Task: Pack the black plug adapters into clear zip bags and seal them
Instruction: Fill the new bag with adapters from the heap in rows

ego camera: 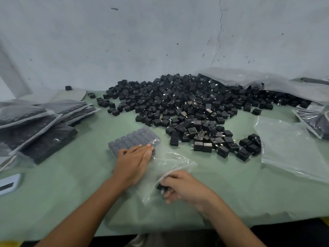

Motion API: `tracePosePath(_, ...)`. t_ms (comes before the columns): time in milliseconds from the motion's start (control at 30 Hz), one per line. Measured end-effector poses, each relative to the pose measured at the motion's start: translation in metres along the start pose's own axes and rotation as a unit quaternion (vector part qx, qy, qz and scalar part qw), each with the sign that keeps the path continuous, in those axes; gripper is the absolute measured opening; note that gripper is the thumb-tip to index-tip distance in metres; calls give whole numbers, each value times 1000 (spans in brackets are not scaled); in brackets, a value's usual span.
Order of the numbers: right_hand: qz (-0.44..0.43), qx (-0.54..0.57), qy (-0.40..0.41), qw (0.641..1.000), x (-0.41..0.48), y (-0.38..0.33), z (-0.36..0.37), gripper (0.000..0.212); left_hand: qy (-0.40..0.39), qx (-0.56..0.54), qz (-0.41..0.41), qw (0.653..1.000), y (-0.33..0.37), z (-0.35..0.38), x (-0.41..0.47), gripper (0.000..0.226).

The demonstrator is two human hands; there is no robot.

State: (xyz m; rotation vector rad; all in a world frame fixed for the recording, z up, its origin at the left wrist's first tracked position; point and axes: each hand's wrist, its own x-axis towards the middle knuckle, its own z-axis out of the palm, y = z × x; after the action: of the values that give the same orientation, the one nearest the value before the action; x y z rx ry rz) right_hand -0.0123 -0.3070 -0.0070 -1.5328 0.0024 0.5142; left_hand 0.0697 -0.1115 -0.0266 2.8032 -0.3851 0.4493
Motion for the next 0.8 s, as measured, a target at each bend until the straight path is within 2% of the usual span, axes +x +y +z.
tracePosePath(67, -3, 125, 34, 992, 16, -3, 17, 5, -16, -39, -17, 999, -2, 0, 3, 72)
tracePosePath(133, -13, 239, 64, 969, 30, -7, 25, 10, -23, -75, -35, 996, -2, 0, 7, 76)
tracePosePath(200, -39, 309, 75, 947, 43, -13, 29, 23, -29, -92, -44, 994, -1, -1, 9, 80)
tracePosePath(267, -45, 336, 117, 933, 56, -19, 30, 26, -32, -93, -46, 994, 1, -2, 8, 80)
tracePosePath(333, -42, 312, 169, 934, 69, -20, 30, 21, -29, -88, -44, 995, 3, -3, 5, 74)
tracePosePath(500, -82, 123, 209, 967, 79, -13, 28, 28, -39, -72, -37, 996, 7, -7, 2, 54)
tracePosePath(567, -125, 63, 243, 960, 78, -8, 26, 26, -44, -67, -36, 996, 7, -7, 2, 50)
tracePosePath(667, -186, -103, 282, 936, 76, -2, 25, 25, -48, -49, -31, 997, 6, -6, 3, 46)
tracePosePath(733, -210, -124, 293, 924, 77, 0, 26, 17, -47, -31, -24, 998, 5, -6, 3, 46)
tracePosePath(800, -198, -142, 290, 925, 83, 0, 25, 20, -41, -14, -14, 999, 5, -5, 3, 46)
